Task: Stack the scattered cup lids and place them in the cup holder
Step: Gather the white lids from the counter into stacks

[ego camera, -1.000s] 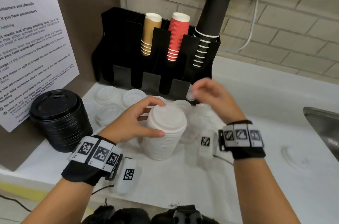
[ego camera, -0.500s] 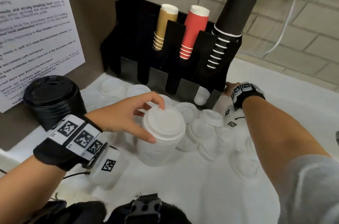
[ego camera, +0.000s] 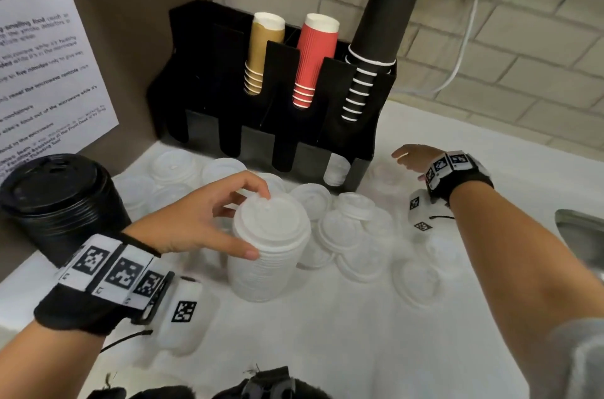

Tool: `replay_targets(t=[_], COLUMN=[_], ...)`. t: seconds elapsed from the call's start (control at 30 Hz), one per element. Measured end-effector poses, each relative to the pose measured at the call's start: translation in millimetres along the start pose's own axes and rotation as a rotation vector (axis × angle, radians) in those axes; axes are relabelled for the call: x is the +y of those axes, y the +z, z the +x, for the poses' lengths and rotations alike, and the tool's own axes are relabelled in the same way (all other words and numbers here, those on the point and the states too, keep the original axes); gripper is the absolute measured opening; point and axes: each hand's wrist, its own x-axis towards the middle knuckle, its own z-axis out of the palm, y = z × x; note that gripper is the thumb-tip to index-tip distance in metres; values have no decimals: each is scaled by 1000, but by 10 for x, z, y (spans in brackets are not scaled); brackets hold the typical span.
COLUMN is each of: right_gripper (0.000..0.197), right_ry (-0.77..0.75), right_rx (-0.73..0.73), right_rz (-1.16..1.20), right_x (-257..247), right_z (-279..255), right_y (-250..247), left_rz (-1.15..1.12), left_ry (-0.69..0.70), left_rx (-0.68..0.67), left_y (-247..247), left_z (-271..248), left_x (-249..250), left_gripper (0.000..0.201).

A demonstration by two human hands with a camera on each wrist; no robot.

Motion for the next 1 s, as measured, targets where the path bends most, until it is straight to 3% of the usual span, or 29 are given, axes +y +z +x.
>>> replay_targets(t=[0.1, 0.27, 0.37, 0.43, 0.57, 0.7, 0.83, 1.0], right_gripper=[58, 43, 40, 43, 34, 19, 31, 40], right_ry=[10, -9, -11, -51, -188, -245, -255, -179], right_rx=[-53, -153, -144, -61, 90, 90, -75, -167], right_rz=[-65, -69, -183, -203, 218, 734, 801, 784], right_x=[15, 4, -8, -49, -216, -532, -823, -1029], right_z=[-137, -315, -484, -630, -1053, -1685, -2115, -2247], right_y=[84, 252, 193, 97, -30, 233, 660, 1031], left_rz=[-4, -8, -31, -73, -137, -203, -270, -331], left_ry=[-1, 3, -7, -26, -87, -211, -311, -413], left_rx=[10, 18, 37, 81, 164, 181, 206, 217], left_y=[14, 37, 60, 93, 194, 312, 396, 450], left_z=[-15, -44, -68, -79, -84, -120, -157, -197], left_x=[-13, -2, 18, 35, 79, 114, 126, 121], left_gripper=[64, 62, 58, 53, 57, 63, 46, 55])
